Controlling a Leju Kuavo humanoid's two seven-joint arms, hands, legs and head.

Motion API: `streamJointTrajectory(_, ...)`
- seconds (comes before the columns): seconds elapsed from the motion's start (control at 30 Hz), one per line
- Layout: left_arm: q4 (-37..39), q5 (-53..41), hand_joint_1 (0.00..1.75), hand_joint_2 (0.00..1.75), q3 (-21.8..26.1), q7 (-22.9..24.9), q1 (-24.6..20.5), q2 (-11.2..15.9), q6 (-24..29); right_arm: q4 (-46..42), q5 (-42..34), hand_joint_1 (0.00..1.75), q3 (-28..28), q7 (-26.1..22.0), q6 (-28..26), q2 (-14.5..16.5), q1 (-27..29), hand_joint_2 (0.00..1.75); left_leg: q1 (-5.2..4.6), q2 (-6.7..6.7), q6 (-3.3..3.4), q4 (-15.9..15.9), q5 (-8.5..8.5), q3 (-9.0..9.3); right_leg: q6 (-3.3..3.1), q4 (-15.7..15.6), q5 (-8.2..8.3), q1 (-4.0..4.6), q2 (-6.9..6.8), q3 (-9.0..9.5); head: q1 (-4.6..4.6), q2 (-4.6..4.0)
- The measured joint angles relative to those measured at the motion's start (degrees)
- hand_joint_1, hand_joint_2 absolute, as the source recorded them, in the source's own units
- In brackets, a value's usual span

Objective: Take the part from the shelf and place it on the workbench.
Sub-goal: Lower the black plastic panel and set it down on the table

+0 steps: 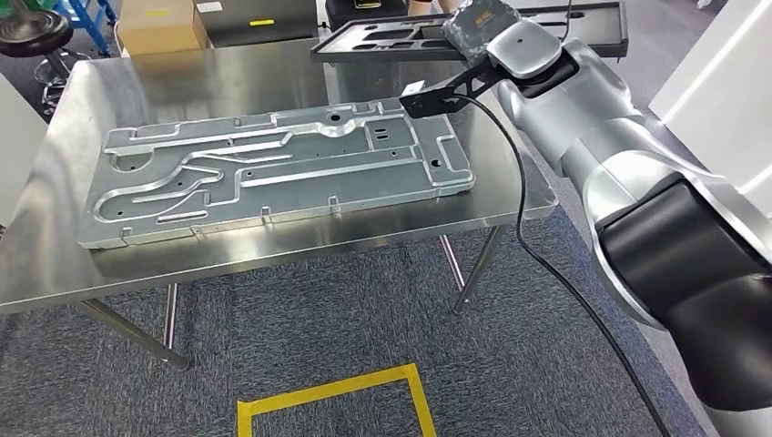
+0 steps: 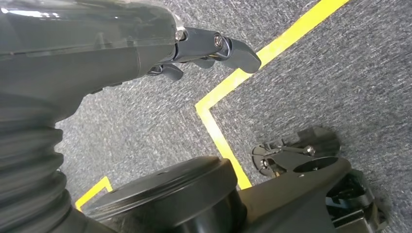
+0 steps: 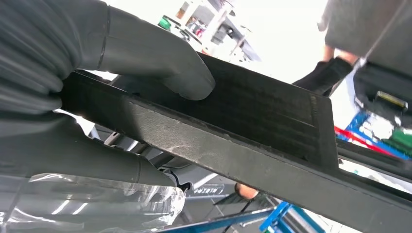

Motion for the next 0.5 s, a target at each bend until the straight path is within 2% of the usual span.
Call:
streamJointTrajectory(0.03,0.00,-0.04,0.00,1.75,-0.01,-0.02,0.01,-0.03,0.03,0.03,-0.71,1.75,-0.20,-0.52,-0.03,0.03,-0.10,1.75,-0.07,-0.07,-0.23,-0.01,-0.24,0.12,-0.30,-2.26,0.53,0.16,0.04,0.95,0.01,0.00)
streamJointTrajectory(0.1,0.00,-0.15,0.00,1.75,-0.05,-0.05,-0.08,-0.05,0.11,-0.04,-3.11,1.75,-1.07,-2.32,0.05,0.58,-0.09,1.75,-0.13,-0.15,-0.81,-0.23,-0.51,0.17,-0.80,-3.70,-0.15,0.42,0.14,1.59,0.01,0.00)
streamJointTrajectory(0.17,0.00,-0.23,0.00,1.75,-0.07,-0.04,-0.23,-0.03,0.20,-0.31,-5.37,1.75,-2.43,-3.72,0.26,1.64,0.15,1.75,-0.19,-0.02,-1.47,-0.12,-1.02,0.25,-1.22,-4.36,-0.51,0.03,0.24,2.14,0.00,0.00)
streamJointTrajectory(0.2,0.00,-0.17,0.00,1.75,-0.08,-0.03,-0.28,-0.02,0.26,-0.43,-5.88,1.75,-3.11,-3.92,0.32,2.23,0.22,1.75,-0.22,0.04,-1.78,1.01,-1.71,-0.13,-1.47,-4.68,-0.61,-0.20,0.30,2.52,0.00,0.00)
streamJointTrajectory(0.23,0.00,-0.06,0.00,1.75,-0.07,-0.02,-0.30,0.00,0.31,-0.58,-5.93,1.75,-3.59,-3.88,0.35,2.87,0.30,1.75,-0.22,0.09,-2.01,3.45,-2.87,-1.23,-1.70,-4.93,-0.75,-0.40,0.37,2.94,0.00,0.00)
streamJointTrajectory(0.3,0.00,0.20,0.00,1.75,-0.04,-0.06,-0.48,0.02,0.42,-0.70,-5.30,1.75,-4.02,-3.29,0.37,3.83,0.59,1.75,-0.13,0.11,-2.34,10.94,-5.58,-5.10,-2.09,-4.98,-1.25,-0.35,0.45,3.62,-0.01,0.00)
streamJointTrajectory(0.33,0.00,0.33,0.00,1.75,-0.02,-0.07,-0.61,0.03,0.45,-0.72,-4.85,1.75,-4.03,-2.79,0.32,4.03,0.88,1.75,-0.11,0.12,-2.46,14.11,-6.17,-6.97,-2.15,-4.97,-1.55,-0.30,0.44,4.01,-0.01,0.00)
streamJointTrajectory(0.37,0.00,0.46,0.00,1.75,0.01,-0.08,-0.74,0.04,0.48,-0.72,-4.33,1.75,-4.04,-2.20,0.23,4.10,1.16,1.75,-0.11,0.14,-2.53,15.47,-5.69,-8.06,-2.16,-4.94,-1.88,-0.26,0.40,4.42,-0.01,0.00)
streamJointTrajectory(0.4,0.00,0.59,0.00,1.75,0.03,-0.04,-0.78,0.04,0.48,-0.71,-3.75,1.75,-4.05,-1.61,0.10,4.10,1.36,1.75,-0.10,0.16,-2.53,14.67,-4.07,-8.16,-2.11,-4.89,-2.23,-0.23,0.37,4.86,-0.01,0.00)
streamJointTrajectory(0.47,0.00,0.78,0.00,1.75,0.05,0.05,-0.47,0.04,0.48,-0.70,-2.46,1.75,-4.05,-0.57,-0.43,4.08,1.46,1.75,-0.08,0.21,-2.31,8.12,0.93,-6.03,-1.86,-4.71,-3.05,-0.21,0.34,5.75,-0.01,0.00)
streamJointTrajectory(0.5,0.00,0.83,0.00,1.75,0.06,0.08,-0.24,0.04,0.48,-0.64,-1.91,1.75,-4.04,-0.20,-0.77,3.97,1.42,1.75,-0.16,0.23,-2.14,4.78,2.72,-4.74,-1.65,-4.55,-3.41,-0.11,0.35,6.03,0.00,0.00)
